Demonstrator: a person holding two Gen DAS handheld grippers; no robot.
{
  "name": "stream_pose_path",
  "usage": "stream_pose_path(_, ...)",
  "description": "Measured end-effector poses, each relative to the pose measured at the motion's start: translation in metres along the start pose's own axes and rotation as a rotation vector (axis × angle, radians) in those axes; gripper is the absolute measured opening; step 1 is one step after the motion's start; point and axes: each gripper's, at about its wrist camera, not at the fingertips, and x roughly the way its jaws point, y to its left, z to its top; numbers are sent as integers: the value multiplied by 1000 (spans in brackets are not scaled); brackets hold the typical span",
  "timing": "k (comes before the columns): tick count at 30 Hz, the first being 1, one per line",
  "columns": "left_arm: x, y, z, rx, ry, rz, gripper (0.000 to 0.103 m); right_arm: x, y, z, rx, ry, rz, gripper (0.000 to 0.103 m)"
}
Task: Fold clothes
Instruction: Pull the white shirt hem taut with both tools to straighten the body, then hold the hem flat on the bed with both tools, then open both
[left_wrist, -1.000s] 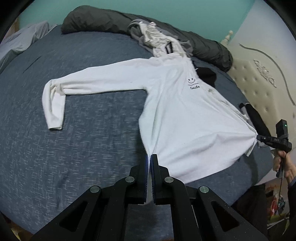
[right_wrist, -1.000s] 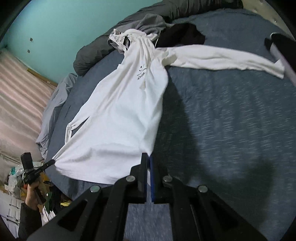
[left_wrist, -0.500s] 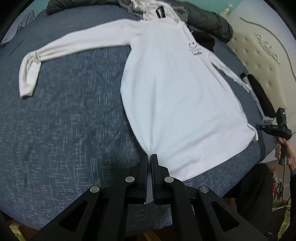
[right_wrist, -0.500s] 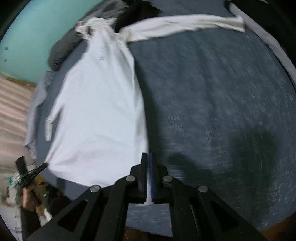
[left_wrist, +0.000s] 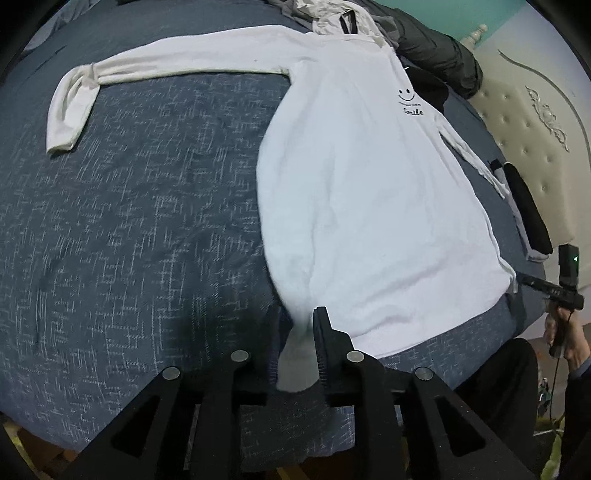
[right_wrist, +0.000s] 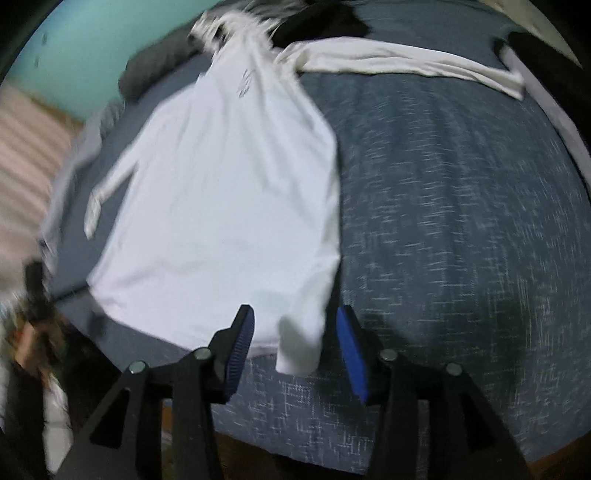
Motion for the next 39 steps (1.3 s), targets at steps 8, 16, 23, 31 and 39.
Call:
stream_pose_path(8,10,7,-5,0,32,-3,23,13,-9,-8,5,12,-74,18)
stream_pose_path(16,15,-11,-6,89,37,25,5,-6,-28,-14,59,-54,-20,8)
stream_pose_path(23,-18,-20,-1,140,0,26,4,-31,-38,-20,121,-111,69,7)
stream_pose_path(31,-13,-10,-14,133,44,40,4,-30,-41,-53,148,-84,103,7)
stream_pose_path(39,-4,0,-24,113,52,37,4,-17,-45,-72,168,-64,102,7)
